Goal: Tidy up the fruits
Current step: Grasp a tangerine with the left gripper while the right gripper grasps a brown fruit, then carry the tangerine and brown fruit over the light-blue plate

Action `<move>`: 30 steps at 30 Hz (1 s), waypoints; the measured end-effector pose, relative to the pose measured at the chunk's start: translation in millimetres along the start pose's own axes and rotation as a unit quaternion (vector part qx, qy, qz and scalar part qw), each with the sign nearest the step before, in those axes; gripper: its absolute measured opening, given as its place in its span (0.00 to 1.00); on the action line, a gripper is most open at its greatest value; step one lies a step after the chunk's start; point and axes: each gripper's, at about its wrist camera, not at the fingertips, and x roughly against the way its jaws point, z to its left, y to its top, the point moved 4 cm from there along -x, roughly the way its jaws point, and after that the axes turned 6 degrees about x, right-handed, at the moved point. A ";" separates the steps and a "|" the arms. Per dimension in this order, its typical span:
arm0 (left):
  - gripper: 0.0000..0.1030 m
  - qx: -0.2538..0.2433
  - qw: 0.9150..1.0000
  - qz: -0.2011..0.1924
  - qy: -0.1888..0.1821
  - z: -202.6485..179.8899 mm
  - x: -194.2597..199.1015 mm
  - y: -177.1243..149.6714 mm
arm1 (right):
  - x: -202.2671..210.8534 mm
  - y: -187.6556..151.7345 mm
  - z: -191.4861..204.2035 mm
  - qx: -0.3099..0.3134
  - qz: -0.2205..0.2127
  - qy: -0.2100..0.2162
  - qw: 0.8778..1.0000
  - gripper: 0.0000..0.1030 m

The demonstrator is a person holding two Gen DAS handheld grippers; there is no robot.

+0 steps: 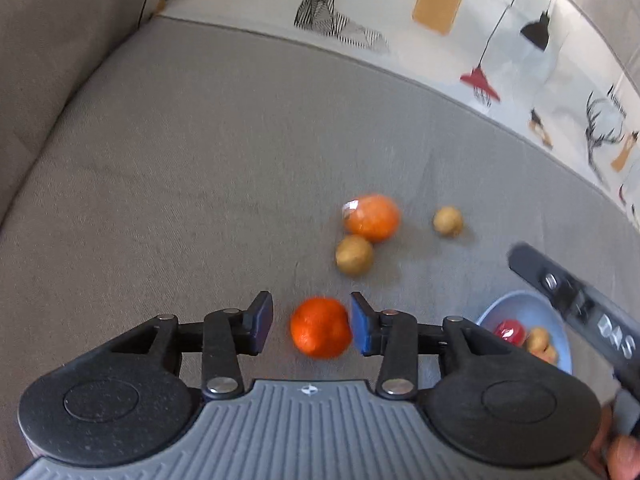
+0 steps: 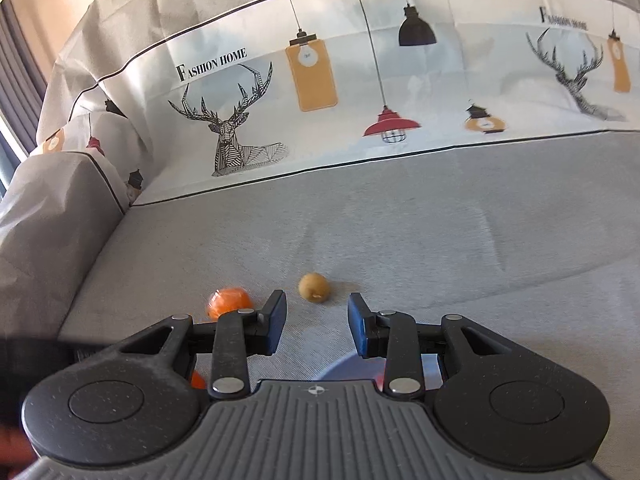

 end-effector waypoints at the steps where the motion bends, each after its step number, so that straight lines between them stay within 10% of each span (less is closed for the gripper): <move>1: 0.48 -0.004 1.000 0.000 0.000 -1.0 -0.6 -0.9 | -5.9 -0.3 0.6 -0.004 0.005 -0.002 1.000 0.35; 23: 0.38 -0.065 0.998 0.009 0.001 -19.5 -17.5 -8.2 | -94.0 4.5 6.9 -0.026 0.052 -0.045 0.997 0.40; 30: 0.37 -0.060 0.998 0.005 -0.004 -16.5 -12.6 -6.2 | -95.0 5.1 12.2 -0.015 0.052 -0.044 0.998 0.27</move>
